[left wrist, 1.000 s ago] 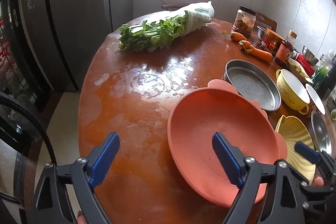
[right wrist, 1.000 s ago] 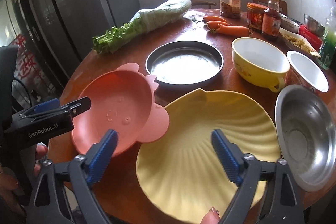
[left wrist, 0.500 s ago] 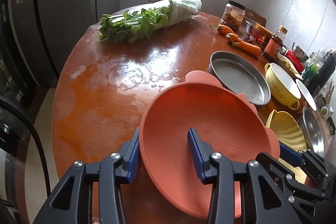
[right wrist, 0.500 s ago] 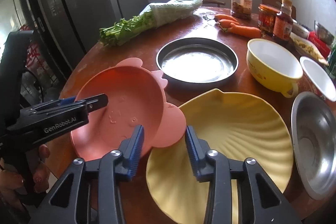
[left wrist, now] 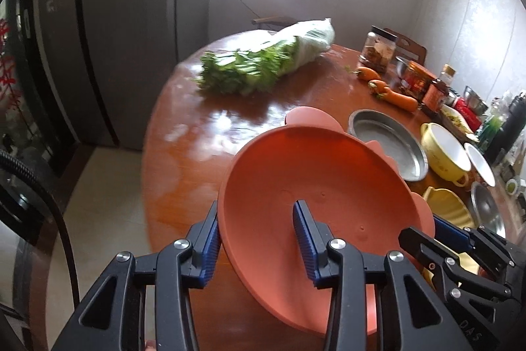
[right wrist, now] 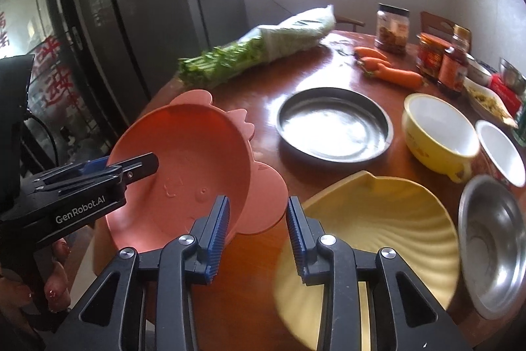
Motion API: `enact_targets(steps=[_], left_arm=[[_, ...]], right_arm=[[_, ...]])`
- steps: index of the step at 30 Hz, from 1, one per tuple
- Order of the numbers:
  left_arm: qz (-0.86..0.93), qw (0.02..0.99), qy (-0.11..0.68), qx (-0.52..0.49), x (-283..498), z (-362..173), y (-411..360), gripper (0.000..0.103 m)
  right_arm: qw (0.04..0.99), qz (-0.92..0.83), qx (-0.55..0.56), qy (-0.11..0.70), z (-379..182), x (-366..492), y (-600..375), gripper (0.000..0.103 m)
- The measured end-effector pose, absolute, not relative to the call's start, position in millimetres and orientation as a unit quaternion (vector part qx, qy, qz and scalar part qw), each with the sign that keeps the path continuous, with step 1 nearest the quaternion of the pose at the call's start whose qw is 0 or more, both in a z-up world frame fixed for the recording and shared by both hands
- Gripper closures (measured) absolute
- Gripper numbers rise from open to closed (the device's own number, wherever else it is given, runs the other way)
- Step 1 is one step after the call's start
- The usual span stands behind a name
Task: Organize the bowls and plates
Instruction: 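Lift the pink bowl with the left gripper and carry it toward the table edge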
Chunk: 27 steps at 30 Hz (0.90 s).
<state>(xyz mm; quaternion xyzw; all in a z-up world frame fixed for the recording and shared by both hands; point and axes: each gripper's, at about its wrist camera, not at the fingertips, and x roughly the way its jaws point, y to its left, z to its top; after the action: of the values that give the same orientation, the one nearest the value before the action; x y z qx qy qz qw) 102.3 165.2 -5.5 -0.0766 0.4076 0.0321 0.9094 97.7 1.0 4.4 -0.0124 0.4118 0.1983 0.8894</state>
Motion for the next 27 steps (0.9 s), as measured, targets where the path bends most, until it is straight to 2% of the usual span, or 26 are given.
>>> enact_targets(steps=[27], left_arm=[[0.044, 0.895, 0.437, -0.074, 139.6, -35.6, 178.0, 0.061]], right_arm=[[0.873, 0.201, -0.010, 0.444, -18.0, 113.0, 24.6, 0.062]])
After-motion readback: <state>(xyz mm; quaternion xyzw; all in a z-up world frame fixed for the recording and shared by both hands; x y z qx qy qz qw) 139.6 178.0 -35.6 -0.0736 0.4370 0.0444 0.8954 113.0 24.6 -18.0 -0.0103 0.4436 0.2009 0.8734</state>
